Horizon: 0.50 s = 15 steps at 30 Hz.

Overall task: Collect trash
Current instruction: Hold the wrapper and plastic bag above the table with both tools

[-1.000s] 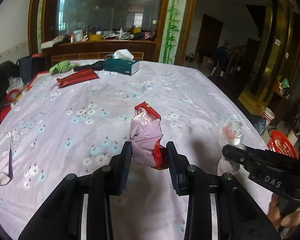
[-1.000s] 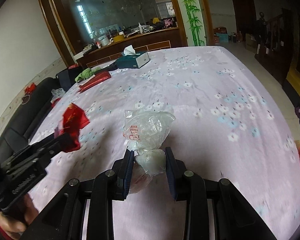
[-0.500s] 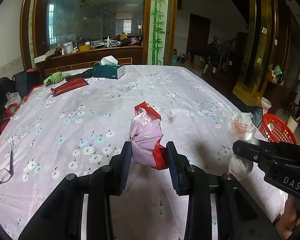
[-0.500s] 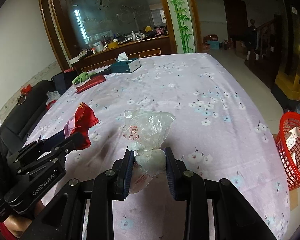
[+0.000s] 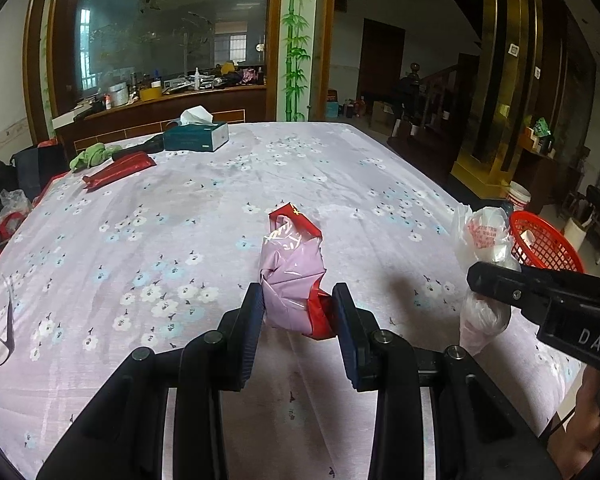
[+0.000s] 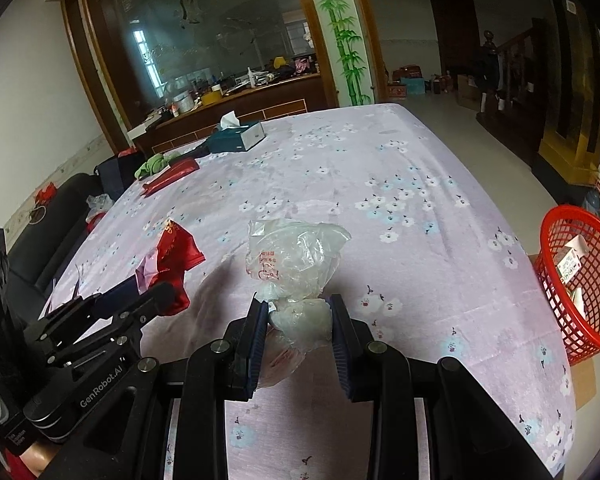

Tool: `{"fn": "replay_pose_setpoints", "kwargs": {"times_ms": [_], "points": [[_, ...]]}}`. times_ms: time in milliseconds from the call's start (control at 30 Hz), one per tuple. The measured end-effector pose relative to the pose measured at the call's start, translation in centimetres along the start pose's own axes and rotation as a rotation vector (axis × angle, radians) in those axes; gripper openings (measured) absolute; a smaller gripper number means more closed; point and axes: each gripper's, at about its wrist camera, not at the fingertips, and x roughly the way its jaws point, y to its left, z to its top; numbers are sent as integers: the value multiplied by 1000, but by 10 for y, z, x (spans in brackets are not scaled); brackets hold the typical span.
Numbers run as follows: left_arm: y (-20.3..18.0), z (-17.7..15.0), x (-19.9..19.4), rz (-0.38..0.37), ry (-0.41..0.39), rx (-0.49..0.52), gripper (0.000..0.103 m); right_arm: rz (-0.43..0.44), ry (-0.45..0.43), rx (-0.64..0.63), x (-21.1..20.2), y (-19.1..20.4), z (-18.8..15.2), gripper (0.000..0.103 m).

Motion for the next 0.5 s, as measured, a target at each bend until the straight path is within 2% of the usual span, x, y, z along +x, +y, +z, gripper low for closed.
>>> {"fn": "replay_pose_setpoints", "kwargs": {"times_ms": [500], "points": [[-10, 1, 9, -16, 25, 22, 34, -3, 5, 26, 0, -9, -2, 33]]}}
